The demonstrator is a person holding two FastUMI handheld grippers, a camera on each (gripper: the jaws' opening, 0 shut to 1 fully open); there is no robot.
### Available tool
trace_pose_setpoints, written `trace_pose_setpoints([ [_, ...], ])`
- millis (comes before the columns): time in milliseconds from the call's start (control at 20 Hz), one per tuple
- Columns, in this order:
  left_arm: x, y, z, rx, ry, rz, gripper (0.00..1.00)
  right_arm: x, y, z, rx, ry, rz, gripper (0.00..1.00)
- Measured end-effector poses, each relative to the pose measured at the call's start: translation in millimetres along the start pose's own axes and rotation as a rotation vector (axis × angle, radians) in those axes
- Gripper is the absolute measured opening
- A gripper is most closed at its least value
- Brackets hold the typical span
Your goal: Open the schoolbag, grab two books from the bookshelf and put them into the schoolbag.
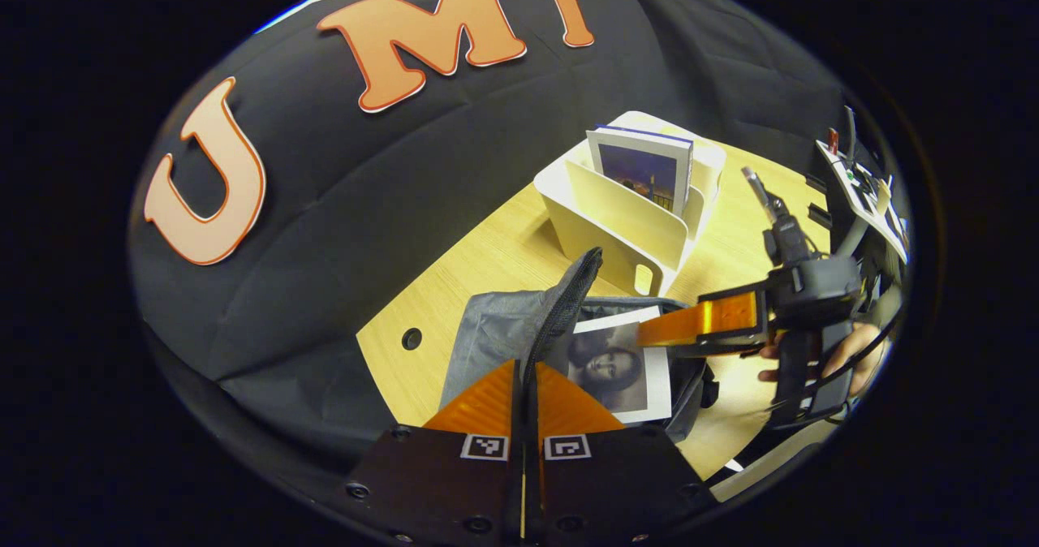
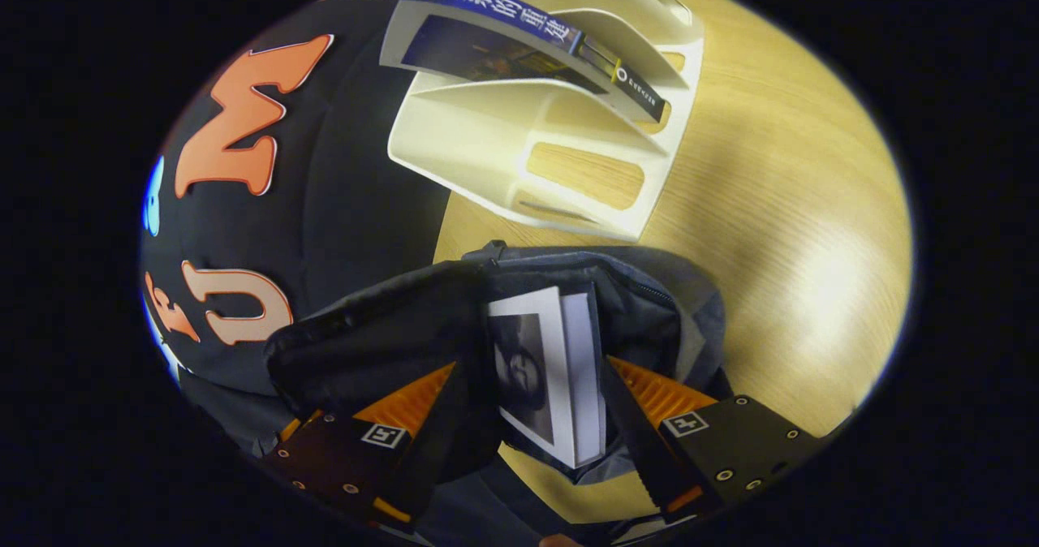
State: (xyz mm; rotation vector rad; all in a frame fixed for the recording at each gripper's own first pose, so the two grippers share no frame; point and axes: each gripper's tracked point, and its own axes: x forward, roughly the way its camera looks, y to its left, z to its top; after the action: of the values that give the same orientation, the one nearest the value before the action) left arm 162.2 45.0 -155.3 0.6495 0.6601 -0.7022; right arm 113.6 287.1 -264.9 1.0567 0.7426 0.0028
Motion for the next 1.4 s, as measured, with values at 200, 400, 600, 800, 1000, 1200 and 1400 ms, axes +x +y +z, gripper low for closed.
trace_pose_setpoints([
  [200,1.2,-13.7,-2.9,0.023,-0.012,-0.013,0.02,-43.7,-7.3,31.5,-0.141,-0.021,-0.066,0.98],
  [400,-1.0,-25.8,-4.1,0.006,-0.026,-0.026,0.02,-87.7,-1.9,93.3,-0.209,-0.157,-0.119,0.98],
  [600,-3.2,-29.6,-12.7,-0.075,-0.03,-0.03,0.02,-123.4,3.7,144.9,-0.237,-0.249,-0.178,0.98],
  [800,-3.0,-31.8,-12.9,-0.103,-0.026,-0.02,0.02,-142.5,17.5,175.9,-0.412,-0.207,-0.278,0.98],
  [1000,0.2,-35.0,-11.7,-0.144,-0.012,-0.018,0.02,-147.5,47.0,212.4,-0.719,-0.134,-0.41,0.98],
  [1200,4.4,-36.0,-9.9,-0.191,0.004,-0.006,0.02,-123.8,84.1,242.2,-0.899,-0.034,-0.472,0.98],
  [1400,8.7,-32.9,-8.9,-0.226,0.029,0.016,0.02,-76.3,90.8,258.7,-1.0,0.097,-0.545,0.99],
])
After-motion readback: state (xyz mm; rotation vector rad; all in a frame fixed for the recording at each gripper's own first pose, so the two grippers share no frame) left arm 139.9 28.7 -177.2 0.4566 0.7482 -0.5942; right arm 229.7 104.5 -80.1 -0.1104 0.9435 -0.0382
